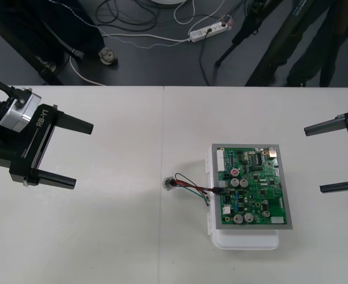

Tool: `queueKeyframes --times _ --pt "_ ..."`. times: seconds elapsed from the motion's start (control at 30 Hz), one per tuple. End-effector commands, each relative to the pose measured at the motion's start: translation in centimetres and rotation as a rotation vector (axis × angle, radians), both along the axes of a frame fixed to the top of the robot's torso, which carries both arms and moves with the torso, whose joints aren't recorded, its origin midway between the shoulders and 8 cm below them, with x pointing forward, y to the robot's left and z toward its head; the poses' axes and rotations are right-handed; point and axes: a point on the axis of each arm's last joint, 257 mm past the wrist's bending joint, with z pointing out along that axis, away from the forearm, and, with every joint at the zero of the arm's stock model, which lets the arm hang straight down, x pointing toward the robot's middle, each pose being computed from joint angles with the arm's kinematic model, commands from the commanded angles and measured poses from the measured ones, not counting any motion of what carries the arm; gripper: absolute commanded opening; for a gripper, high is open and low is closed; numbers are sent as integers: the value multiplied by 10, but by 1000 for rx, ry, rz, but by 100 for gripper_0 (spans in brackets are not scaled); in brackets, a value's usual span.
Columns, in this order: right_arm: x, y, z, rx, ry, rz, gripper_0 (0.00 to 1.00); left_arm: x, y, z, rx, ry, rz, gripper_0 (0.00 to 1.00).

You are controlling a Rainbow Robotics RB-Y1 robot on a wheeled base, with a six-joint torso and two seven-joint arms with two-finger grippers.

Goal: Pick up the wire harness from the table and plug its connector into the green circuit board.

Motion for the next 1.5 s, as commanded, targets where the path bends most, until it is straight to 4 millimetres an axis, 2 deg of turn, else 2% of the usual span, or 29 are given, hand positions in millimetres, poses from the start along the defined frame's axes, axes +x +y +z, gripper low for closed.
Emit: queueKeyframes --times 0.03,1.5 --pt "-3 -12 8 -28 -42 19 100 -8 16 -1 66 43 23 100" --pt "-6 -14 3 -27 -21 10 100 -8 16 -1 66 43 23 100"
